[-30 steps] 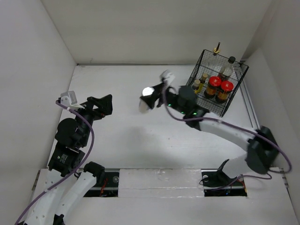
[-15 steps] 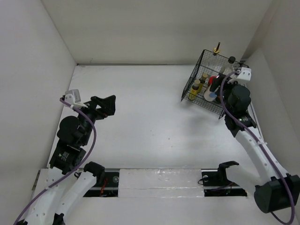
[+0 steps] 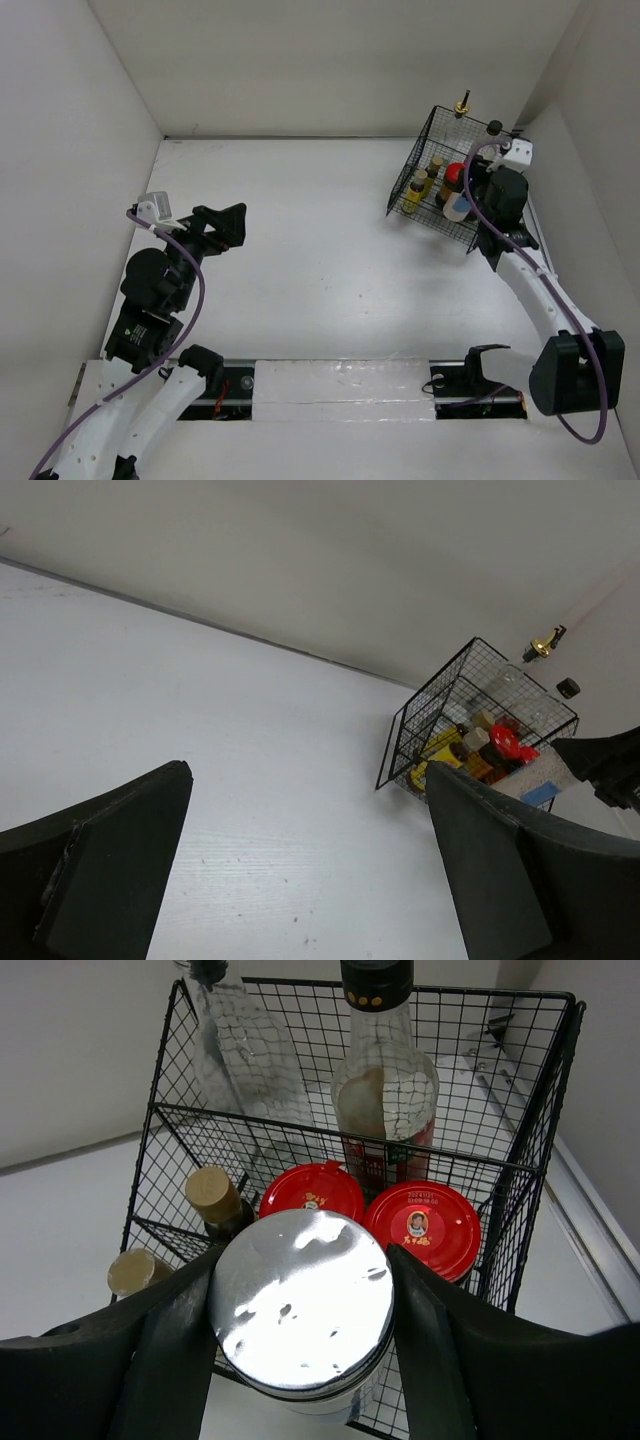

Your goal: Organize the condiment bottles

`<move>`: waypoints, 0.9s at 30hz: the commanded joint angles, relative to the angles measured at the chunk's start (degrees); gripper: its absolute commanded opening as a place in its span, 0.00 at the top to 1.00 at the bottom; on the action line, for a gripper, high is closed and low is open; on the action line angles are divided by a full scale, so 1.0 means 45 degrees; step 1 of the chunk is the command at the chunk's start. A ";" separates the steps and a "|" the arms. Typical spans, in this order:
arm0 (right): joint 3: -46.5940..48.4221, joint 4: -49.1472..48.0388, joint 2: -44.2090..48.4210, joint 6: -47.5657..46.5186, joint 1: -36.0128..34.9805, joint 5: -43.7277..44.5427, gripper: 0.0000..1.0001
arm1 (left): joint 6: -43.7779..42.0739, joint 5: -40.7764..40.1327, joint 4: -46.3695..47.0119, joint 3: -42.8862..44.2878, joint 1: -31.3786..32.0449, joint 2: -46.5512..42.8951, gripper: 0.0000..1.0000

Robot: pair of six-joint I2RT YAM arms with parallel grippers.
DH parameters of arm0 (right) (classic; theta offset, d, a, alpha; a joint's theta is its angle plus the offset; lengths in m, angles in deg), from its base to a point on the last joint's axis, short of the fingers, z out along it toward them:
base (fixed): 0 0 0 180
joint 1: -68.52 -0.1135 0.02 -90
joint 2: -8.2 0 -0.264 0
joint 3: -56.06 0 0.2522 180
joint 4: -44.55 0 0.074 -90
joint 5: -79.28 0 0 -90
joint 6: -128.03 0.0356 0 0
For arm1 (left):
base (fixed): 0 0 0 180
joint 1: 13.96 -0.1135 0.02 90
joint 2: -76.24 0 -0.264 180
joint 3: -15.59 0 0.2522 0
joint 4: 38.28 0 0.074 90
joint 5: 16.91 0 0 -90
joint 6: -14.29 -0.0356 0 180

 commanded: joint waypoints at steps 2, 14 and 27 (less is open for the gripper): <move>0.0583 -0.1585 -0.0362 0.0054 0.0095 0.0296 0.69 | -0.0118 0.0054 0.0475 0.0182 -0.0038 0.0095 0.01; -0.0470 -0.2795 -0.1692 0.0092 -0.0803 0.1586 0.58 | -0.0118 0.0054 0.0592 0.0182 -0.0038 0.0252 0.01; -0.0045 -0.1431 -0.1498 0.0464 -0.1057 0.1821 0.02 | -0.0489 0.0972 0.0339 0.0436 -0.0038 0.1111 0.01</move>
